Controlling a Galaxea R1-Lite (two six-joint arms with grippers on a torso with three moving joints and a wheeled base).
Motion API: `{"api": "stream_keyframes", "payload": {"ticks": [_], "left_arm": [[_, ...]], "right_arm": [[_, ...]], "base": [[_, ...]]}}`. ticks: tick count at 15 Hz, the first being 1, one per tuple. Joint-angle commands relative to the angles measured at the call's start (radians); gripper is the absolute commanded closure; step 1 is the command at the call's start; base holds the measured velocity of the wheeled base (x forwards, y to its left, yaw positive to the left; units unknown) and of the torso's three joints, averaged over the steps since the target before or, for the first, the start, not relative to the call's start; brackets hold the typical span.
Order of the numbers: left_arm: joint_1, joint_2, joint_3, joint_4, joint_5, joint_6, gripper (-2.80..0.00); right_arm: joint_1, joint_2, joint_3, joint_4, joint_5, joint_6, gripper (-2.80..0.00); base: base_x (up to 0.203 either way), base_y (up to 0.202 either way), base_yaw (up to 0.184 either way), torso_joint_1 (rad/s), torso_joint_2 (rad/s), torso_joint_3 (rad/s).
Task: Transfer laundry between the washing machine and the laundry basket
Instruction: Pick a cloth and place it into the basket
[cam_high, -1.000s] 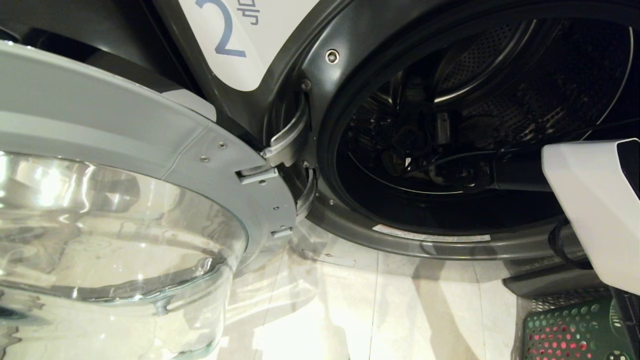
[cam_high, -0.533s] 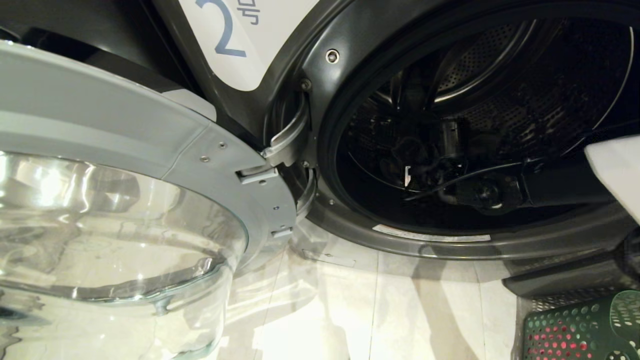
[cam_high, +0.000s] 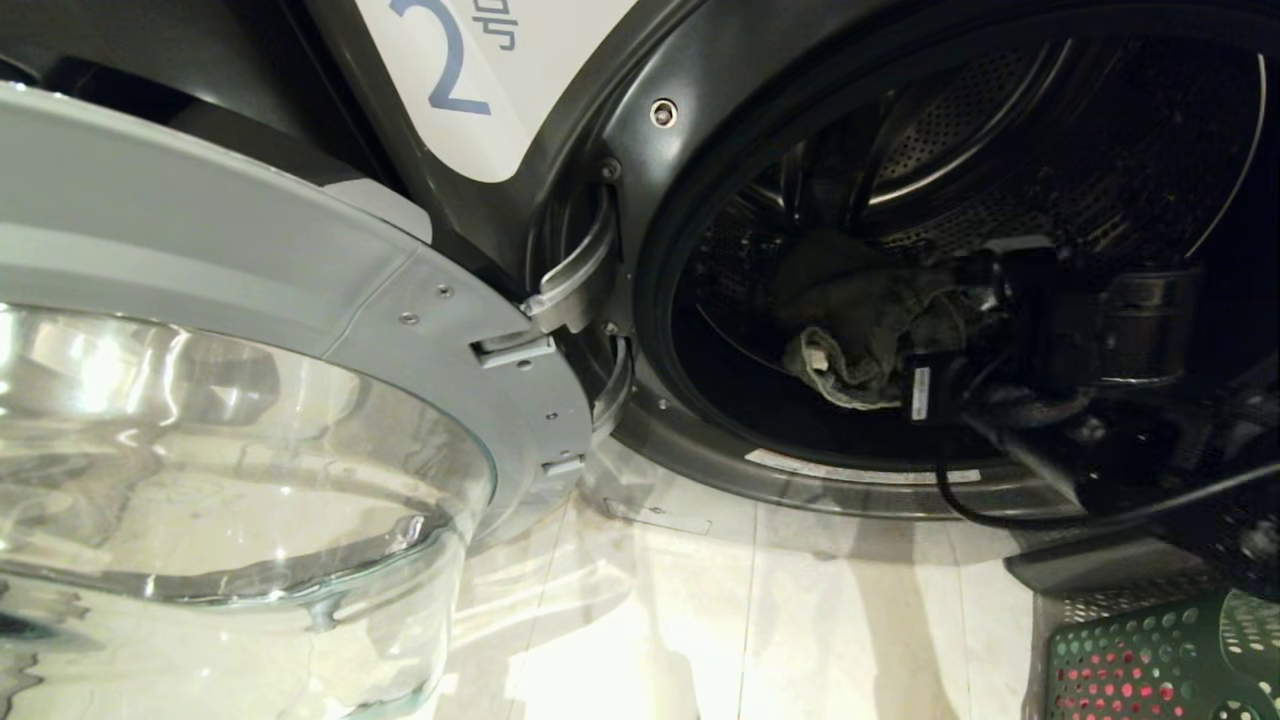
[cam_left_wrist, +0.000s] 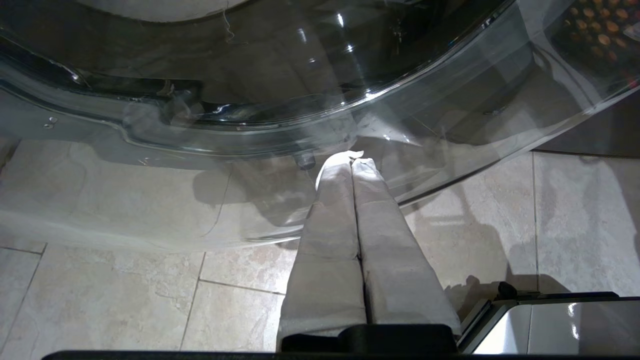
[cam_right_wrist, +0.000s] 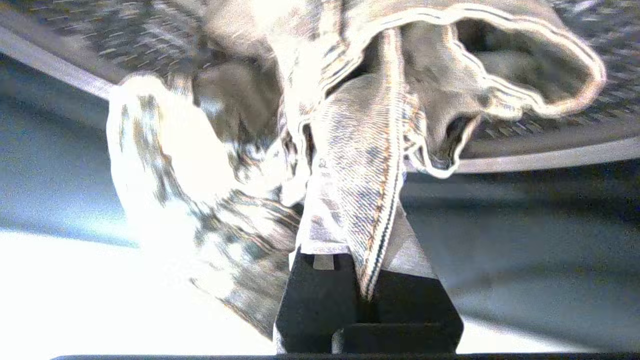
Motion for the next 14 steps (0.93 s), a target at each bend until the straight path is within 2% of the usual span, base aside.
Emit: {"api": "stream_keyframes", "payload": {"ticks": [1,4,7,11,14], "left_arm": [[0.0,0.0,0.006,-0.001,0.0,-0.001,0.0],[0.0,0.0,0.006,-0.001,0.0,-0.001,0.0],[0.0,0.0,0.006,-0.001,0.0,-0.001,0.0],[0.0,0.0,0.006,-0.001,0.0,-0.004,0.0],[0.0,0.0,0.006,-0.001,0.001,-0.012,0.0]], "right_arm": [[0.031,-0.186,0.095,-0.007,-0.005,-0.003,0.0],[0.123,-0.43,0.233,0.023,-0.007,-0.044,0.0],[0.213,-0.661,0.326,0.118,-0.004,-0.104,0.0],[0.246,-0.873,0.351,0.414,0.034,-0.137,0.0],[0.248,-0.875,0.296,0.424,0.061,-0.168,0.0]], "base": [[0.0,0.0,0.0,0.0,0.0,0.0],[0.0,0.0,0.0,0.0,0.0,0.0],[0.0,0.0,0.0,0.0,0.0,0.0],[0.0,0.0,0.0,0.0,0.0,0.0],[0.0,0.0,0.0,0.0,0.0,0.0]]}}
